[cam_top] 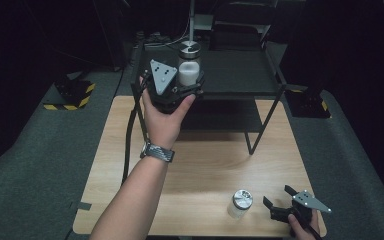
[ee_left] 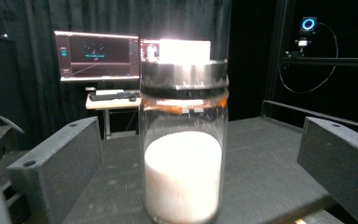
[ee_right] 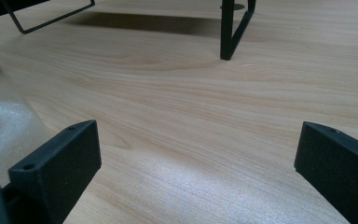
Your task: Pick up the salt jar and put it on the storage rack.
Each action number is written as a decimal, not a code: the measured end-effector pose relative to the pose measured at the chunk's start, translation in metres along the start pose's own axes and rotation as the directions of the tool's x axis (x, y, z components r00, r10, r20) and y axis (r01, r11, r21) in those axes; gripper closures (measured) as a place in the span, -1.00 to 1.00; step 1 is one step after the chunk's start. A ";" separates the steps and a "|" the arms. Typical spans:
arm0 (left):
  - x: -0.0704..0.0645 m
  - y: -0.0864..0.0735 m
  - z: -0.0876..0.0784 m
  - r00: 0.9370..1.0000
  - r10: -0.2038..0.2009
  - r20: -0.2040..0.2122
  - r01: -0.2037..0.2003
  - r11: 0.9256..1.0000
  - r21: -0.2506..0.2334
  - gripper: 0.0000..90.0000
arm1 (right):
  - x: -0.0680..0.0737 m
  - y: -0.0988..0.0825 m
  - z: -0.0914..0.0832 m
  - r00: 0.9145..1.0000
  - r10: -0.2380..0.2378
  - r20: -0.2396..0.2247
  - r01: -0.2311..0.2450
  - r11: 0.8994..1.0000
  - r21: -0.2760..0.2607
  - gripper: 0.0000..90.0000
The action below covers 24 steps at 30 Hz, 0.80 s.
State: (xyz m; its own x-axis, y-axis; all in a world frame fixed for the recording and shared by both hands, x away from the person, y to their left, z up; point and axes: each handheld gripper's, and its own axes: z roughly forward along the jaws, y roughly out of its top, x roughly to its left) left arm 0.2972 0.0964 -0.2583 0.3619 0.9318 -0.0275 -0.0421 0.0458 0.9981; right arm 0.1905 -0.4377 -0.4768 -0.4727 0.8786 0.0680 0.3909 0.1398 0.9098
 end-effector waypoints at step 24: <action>0.010 -0.052 -0.064 1.000 0.013 0.023 -0.013 1.000 -0.011 -0.99 | 0.000 0.001 0.000 1.000 0.002 0.001 -0.002 1.000 0.004 -1.00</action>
State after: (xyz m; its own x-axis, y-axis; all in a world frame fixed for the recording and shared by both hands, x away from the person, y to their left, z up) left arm 0.2429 0.1260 -0.3145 0.3823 0.9240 -0.0129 -0.0573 0.0377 0.9976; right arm 0.1910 -0.4373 -0.4762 -0.4710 0.8794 0.0691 0.3949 0.1401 0.9080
